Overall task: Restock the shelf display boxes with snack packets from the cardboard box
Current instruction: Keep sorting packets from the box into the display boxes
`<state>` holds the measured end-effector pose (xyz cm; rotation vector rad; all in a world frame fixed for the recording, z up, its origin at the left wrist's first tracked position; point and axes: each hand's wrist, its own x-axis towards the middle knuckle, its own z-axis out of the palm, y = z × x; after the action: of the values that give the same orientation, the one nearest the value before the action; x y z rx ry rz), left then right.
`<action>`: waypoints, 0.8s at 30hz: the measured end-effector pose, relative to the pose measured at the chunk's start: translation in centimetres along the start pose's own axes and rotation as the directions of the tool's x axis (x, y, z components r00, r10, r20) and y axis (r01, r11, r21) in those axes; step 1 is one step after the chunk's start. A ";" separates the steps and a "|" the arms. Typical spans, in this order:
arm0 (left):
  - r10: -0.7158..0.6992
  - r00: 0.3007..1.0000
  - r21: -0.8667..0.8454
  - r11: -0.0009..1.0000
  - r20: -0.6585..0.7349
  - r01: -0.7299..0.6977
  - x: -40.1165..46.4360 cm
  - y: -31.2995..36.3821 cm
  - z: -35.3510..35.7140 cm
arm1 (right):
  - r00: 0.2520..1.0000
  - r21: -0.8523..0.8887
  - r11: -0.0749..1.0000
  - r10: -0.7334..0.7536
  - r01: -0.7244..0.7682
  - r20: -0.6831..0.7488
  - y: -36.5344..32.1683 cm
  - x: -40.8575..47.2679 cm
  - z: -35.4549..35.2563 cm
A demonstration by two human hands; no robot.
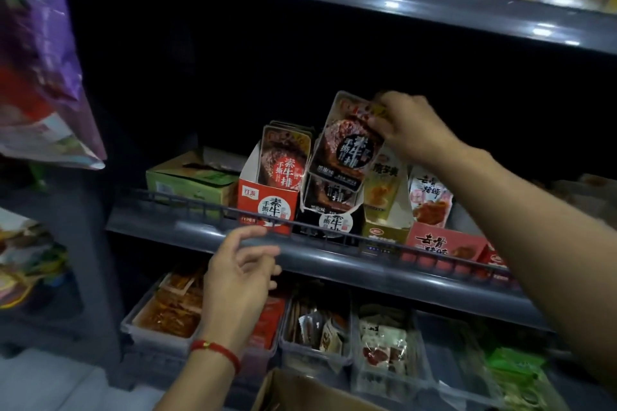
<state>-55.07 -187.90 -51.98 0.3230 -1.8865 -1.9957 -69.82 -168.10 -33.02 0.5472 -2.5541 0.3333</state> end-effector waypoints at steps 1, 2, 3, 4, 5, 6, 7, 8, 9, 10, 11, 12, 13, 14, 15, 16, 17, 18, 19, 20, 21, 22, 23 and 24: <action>0.002 1.000 0.007 1.000 0.003 -0.002 0.0 -0.1 -0.2 | 1.000 -0.017 1.000 0.002 -0.001 0.011 0.0 0.1 1.1; 0.004 1.000 0.014 1.000 0.004 -0.004 0.0 -0.2 -0.3 | 1.000 -0.039 0.999 -0.005 0.006 0.017 -0.2 0.1 2.2; 0.002 1.000 0.019 1.000 0.003 -0.002 0.0 -0.3 -0.4 | 1.000 -0.069 0.998 -0.012 0.014 0.022 -0.2 0.0 3.2; -0.002 1.000 0.021 1.000 0.001 0.002 0.0 -0.4 -0.4 | 1.000 -0.105 0.994 -0.015 0.018 0.027 -0.3 -0.1 4.1; -0.009 1.000 0.021 1.000 0.000 0.009 0.1 -0.5 -0.5 | 0.999 -0.138 0.990 -0.013 0.017 0.036 -0.3 -0.3 4.9; -0.014 1.000 0.020 1.000 -0.002 0.014 0.1 -0.6 -0.5 | 0.999 -0.163 0.986 -0.008 0.015 0.043 -0.3 -0.5 5.7; -0.018 1.000 0.024 1.000 -0.002 0.018 0.1 -0.7 -0.5 | 0.999 -0.188 0.982 -0.007 0.017 0.050 -0.2 -0.7 6.4; -0.019 1.000 0.031 0.999 0.000 0.018 0.0 -0.7 -0.5 | 0.999 -0.221 0.975 -0.012 0.023 0.051 -0.1 -0.8 7.0; -0.018 1.000 0.042 0.999 0.006 0.018 -0.1 -0.6 -0.4 | 0.999 -0.264 0.964 -0.021 0.031 0.041 0.0 -0.8 7.5; -0.020 1.000 0.052 0.998 0.015 0.019 -0.2 -0.6 -0.3 | 0.999 -0.303 0.952 -0.031 0.036 0.022 0.2 -0.8 7.9; -0.028 0.999 0.066 0.997 0.025 0.027 -0.2 -0.7 -0.3 | 0.999 -0.330 0.943 -0.036 0.033 -0.004 0.2 -0.8 8.2; -0.040 0.999 0.091 0.995 0.037 0.036 -0.2 -0.8 -0.2 | 0.999 -0.346 0.938 -0.033 0.019 -0.034 0.3 -0.8 8.4; -0.052 0.997 0.126 0.991 0.049 0.045 -0.2 -1.0 -0.2 | 0.998 -0.353 0.936 -0.025 0.003 -0.060 0.2 -0.8 8.5; -0.062 0.996 0.166 0.985 0.060 0.051 -0.2 -1.1 -0.2 | 0.997 -0.355 0.935 -0.025 -0.004 -0.077 0.2 -0.8 8.7; -0.066 0.995 0.200 0.978 0.072 0.050 -0.1 -1.2 -0.3 | 0.996 -0.355 0.935 -0.032 -0.002 -0.089 0.1 -0.8 8.9; -0.065 0.994 0.233 0.972 0.088 0.043 -0.1 -1.2 -0.3 | 0.994 -0.352 0.936 -0.044 0.006 -0.099 0.1 -0.8 8.9; -0.054 0.992 0.273 0.962 0.110 0.022 -0.2 -1.1 -0.3 | 0.992 -0.347 0.938 -0.063 0.021 -0.110 0.0 -0.9 8.8; -0.039 0.989 0.333 0.943 0.141 -0.010 -0.3 -0.9 -0.3 | 0.988 -0.342 0.939 -0.092 0.043 -0.127 -0.1 -1.1 8.6; -0.023 0.983 0.406 0.912 0.184 -0.055 -0.5 -0.6 -0.3 | 0.980 -0.336 0.939 -0.129 0.072 -0.150 -0.3 -1.4 8.2; -0.004 0.971 0.481 0.869 0.239 -0.115 -0.6 -0.7 -0.5 | 0.968 -0.323 0.940 -0.176 0.112 -0.178 -0.6 -1.9 7.7; 0.008 0.950 0.551 0.813 0.311 -0.187 -0.6 -0.9 -0.6 | 0.952 -0.305 0.939 -0.228 0.159 -0.205 -1.0 -2.7 7.2; -0.015 0.918 0.615 0.746 0.397 -0.255 -0.7 -1.2 -0.8 | 0.932 -0.284 0.935 -0.280 0.211 -0.230 -1.3 -3.9 6.7; -0.079 0.871 0.673 0.670 0.485 -0.313 -0.9 -1.4 -0.9 | 0.911 -0.262 0.928 -0.330 0.265 -0.246 -1.6 -5.5 6.1; -0.168 0.813 0.722 0.582 0.557 -0.374 -1.2 -1.8 -1.0 | 0.897 -0.224 0.920 -0.373 0.323 -0.238 -1.8 -7.5 5.8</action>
<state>-53.79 -188.21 -54.00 -0.2355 -3.0738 -1.0166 -65.53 -169.21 -41.61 0.8132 -2.1364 0.0442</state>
